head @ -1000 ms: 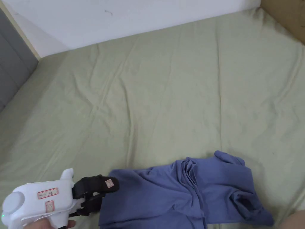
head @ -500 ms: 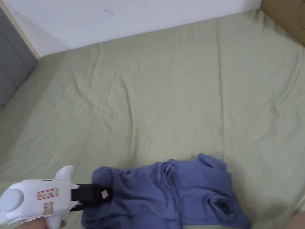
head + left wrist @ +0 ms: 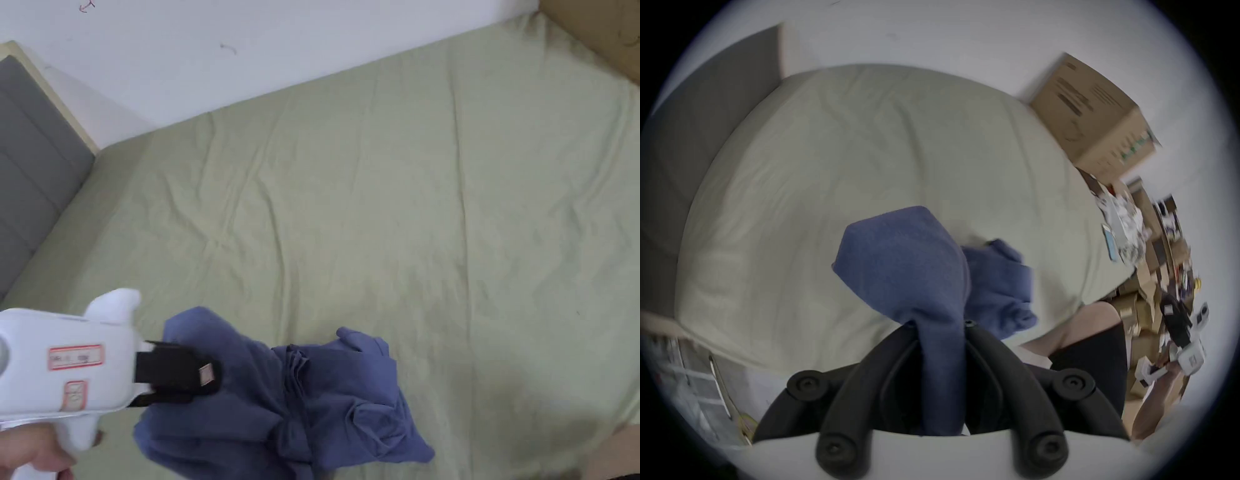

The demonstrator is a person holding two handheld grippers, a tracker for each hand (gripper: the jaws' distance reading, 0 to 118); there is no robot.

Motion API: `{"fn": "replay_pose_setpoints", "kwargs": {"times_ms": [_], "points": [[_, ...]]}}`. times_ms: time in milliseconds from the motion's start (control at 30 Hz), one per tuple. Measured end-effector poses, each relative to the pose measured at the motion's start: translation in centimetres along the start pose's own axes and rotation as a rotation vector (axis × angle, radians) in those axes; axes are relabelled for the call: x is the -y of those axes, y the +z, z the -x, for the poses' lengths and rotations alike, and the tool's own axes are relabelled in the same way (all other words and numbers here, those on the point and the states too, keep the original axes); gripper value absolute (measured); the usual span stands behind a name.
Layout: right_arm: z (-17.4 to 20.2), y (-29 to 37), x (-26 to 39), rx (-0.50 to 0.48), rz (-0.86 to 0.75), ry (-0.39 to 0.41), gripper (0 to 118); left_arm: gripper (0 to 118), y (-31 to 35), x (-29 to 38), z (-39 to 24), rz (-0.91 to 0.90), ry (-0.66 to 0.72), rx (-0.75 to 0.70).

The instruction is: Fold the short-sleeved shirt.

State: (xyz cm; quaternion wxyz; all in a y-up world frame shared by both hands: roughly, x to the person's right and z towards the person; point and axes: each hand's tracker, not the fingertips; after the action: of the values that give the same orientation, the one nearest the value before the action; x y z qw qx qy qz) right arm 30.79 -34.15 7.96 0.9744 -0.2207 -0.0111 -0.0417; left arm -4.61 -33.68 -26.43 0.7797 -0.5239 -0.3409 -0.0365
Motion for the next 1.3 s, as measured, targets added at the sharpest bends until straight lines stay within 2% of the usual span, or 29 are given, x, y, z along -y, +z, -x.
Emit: {"fn": "replay_pose_setpoints", "kwargs": {"times_ms": [100,300,333,400,433,467,533,633,700,733,800,833,933,1000,1067,1133,1200,1300], "points": [[-0.5,0.8,0.3,0.006,-0.01,-0.001,0,11,-4.0,-1.0,-3.4,0.048,-0.003,0.086],[-2.1,3.0,1.2,0.046,-0.016,-0.028,0,15,-14.9,-1.0,-7.4,0.202,-0.005,0.098],[-2.3,3.2,1.3,0.055,-0.015,-0.029,0,23,-16.2,-0.8,-7.7,0.216,-0.004,0.096],[-2.9,3.6,1.6,0.067,-0.01,-0.039,0,67,-18.6,-0.7,-7.6,0.274,0.028,0.15],[-3.1,3.8,1.7,0.072,-0.009,-0.046,0,82,-18.7,-0.6,-7.5,0.281,0.046,0.186],[-3.3,4.0,1.7,0.077,-0.009,-0.05,0,86,-17.9,-0.6,-7.2,0.24,0.05,0.192],[-3.6,4.6,1.9,0.084,-0.016,-0.054,0,86,-15.6,-0.4,-6.5,0.193,0.047,0.194],[-4.1,4.8,2.2,0.087,-0.016,-0.069,0,86,-11.5,0.3,-6.0,0.099,0.009,0.046],[-4.0,4.3,2.4,0.085,-0.009,-0.073,0,82,-9.8,1.2,-5.9,0.039,-0.018,-0.001],[-4.0,4.1,2.6,0.085,-0.004,-0.074,0,70,-9.9,1.6,-6.0,0.019,-0.029,-0.002],[-3.7,3.3,2.5,0.075,0.014,-0.072,0,7,-12.3,2.2,-7.2,0.061,-0.029,-0.003],[-3.5,3.0,2.4,0.071,0.021,-0.066,0,3,-13.5,2.5,-8.0,0.081,-0.034,0.009],[-2.6,2.9,1.9,0.057,0.024,-0.029,0,3,-18.4,2.6,-9.8,0.133,-0.074,0.068],[-1.9,3.0,1.4,0.051,0.024,-0.011,0,2,-21.6,2.5,-11.0,0.176,-0.061,0.0],[-1.2,3.1,1.0,0.045,0.029,-0.002,0,1,-23.1,2.5,-11.3,0.173,-0.065,0.021],[-0.3,2.8,0.5,0.02,0.032,0.005,0,1,-22.5,2.2,-11.1,0.167,-0.049,0.041],[0.8,1.5,0.0,-0.037,0.046,0.012,0,2,-20.3,2.3,-9.9,0.138,-0.055,0.122],[2.7,-3.0,-0.8,-0.136,0.075,0.013,0,2,-14.8,2.9,-6.9,0.026,-0.021,0.191]]}}
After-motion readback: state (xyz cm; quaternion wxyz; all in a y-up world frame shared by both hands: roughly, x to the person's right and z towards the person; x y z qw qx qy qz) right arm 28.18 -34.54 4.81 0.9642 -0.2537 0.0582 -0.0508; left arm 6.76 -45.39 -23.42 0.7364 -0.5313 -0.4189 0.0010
